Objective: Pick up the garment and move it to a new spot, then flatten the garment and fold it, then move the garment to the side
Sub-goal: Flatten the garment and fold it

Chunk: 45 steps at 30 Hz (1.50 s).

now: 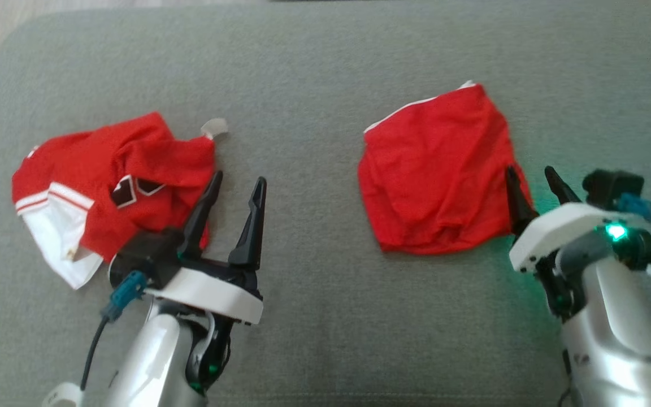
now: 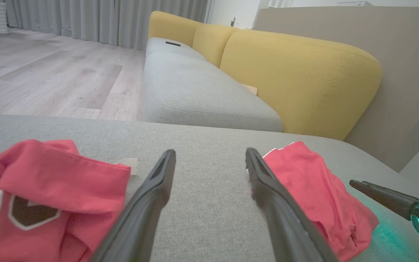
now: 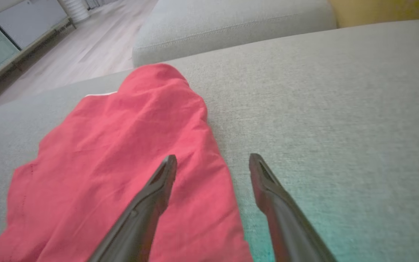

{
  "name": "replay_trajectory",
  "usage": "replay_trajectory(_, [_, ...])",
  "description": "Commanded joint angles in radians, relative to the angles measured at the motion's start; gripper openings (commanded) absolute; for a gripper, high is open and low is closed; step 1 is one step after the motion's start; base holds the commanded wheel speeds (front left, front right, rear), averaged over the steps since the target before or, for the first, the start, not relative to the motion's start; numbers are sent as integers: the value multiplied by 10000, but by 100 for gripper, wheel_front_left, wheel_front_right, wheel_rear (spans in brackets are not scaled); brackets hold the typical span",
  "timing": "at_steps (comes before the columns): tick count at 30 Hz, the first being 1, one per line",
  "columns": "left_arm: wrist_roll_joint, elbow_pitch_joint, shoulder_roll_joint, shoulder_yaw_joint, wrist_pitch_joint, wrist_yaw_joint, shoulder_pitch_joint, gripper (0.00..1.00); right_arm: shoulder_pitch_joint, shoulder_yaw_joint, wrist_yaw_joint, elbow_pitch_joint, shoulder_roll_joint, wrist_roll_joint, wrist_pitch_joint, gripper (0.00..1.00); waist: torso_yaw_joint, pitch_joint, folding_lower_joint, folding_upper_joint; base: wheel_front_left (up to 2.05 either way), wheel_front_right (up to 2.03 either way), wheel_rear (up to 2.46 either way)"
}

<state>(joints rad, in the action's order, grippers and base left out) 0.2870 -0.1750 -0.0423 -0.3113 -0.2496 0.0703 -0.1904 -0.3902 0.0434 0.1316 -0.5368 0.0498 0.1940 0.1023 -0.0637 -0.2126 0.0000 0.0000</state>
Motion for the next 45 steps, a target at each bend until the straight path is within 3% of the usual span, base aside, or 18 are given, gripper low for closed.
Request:
replay_trajectory(1, [70, 269, -79, 274, -122, -3, -467, 100, -543, -232, -9, 163, 114, -53, 54, 100, -209, -201, 0, 0, 0, 0, 0])
replay_trajectory(8, [83, 228, -79, 193, -122, -21, -599, 100, -1420, -289, -9, -1267, 329, -389, 302, 100, -466, -446, 0, 0, 0, 0, 0])
replay_trajectory(13, [39, 207, -79, 198, -122, -40, -616, 100, -1886, -948, -9, -2265, 253, -292, 417, 100, -444, -528, 0, 0, 0, 0, 0])
replay_trajectory(14, [20, 199, -79, 221, -122, -44, -608, 100, -1968, -1175, -9, -2426, 261, -295, 385, 81, -405, -524, 0, 0, 0, 0, 0])
replay_trajectory(15, [2, 190, -79, 246, -122, -46, -601, 100, -2051, -1369, -9, -2547, 294, -308, 280, 0, -362, -519, 0, 0, 0, 0, 0])
replay_trajectory(22, [-98, 130, -79, 405, -122, 18, -590, 100, -2610, -2224, -9, -2944, 1173, -414, -579, 0, 161, -377, 0, 0, 0, 0, 0])
replay_trajectory(33, [-204, 162, -79, 451, -122, 87, -659, 100, -2946, -3051, -9, -3065, 3827, -259, -768, 0, 890, -462, 0, 0, 0, 0, 0])
replay_trajectory(39, [-296, 226, -79, 469, -122, 151, -835, 100, -3210, -2824, -9, -3344, 4872, -141, -798, 0, 975, -801, 0, 0, 0, 0, 0])
replay_trajectory(45, [-408, 265, -79, 476, -122, 220, -1019, 100, -3696, -1571, -9, -3925, 5549, -626, -858, 0, 961, -1280, 0, 0, 0, 0, 0])
